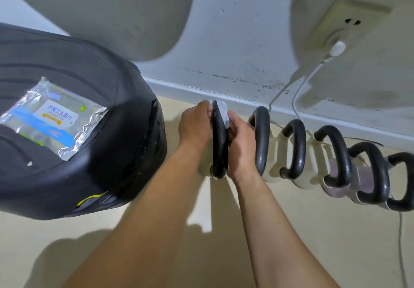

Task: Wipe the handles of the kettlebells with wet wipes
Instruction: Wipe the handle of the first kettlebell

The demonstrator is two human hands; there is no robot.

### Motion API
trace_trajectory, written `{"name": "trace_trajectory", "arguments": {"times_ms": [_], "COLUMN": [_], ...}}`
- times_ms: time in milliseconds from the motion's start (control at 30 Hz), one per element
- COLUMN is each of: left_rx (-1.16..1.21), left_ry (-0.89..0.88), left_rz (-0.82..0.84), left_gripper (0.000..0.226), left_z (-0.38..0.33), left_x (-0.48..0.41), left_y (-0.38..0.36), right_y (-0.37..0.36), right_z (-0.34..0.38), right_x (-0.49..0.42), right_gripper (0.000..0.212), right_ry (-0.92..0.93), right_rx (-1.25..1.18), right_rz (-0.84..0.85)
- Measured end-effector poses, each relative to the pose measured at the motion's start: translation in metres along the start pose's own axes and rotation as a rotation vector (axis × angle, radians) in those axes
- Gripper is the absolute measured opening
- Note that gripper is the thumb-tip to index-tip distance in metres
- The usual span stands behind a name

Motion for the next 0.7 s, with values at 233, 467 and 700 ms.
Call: {"name": "trace_trajectory", "arguments": {"times_ms": [233, 467, 700], "left_rx": [-0.041, 0.224, 0.373], "left_ry": [0.081, 0.22, 0.211], "left_rz": [-0.012, -0.02, 0.019], "left_gripper": [0.019, 0.016, 0.019], "left_z": [0.011, 0.042, 0.048], "left_x": [0.012, -0.002, -0.027], "left_y": [0.006, 0.025, 0.016], "right_y": [0.007, 0.003, -0.031], "right_z": [0.0, 0.018, -0.017], "right_x": [0.011, -0.02, -0.047], "right_gripper": [0.017, 0.037, 0.05], "right_ry": [0.083, 0.078, -0.183], "right_rx": [0.134, 0.376, 0.17], "right_rz": [0.112, 0.073, 0.236]}}
Point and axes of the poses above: each hand's wrist, its own x-axis away from the middle knuckle, its own y-axis out of the back of the hand, z = x × y, the point moved 10 cm from there along -x, towards the middle knuckle, and after that the axes turned 9 degrees about y, right-handed, at the moved point
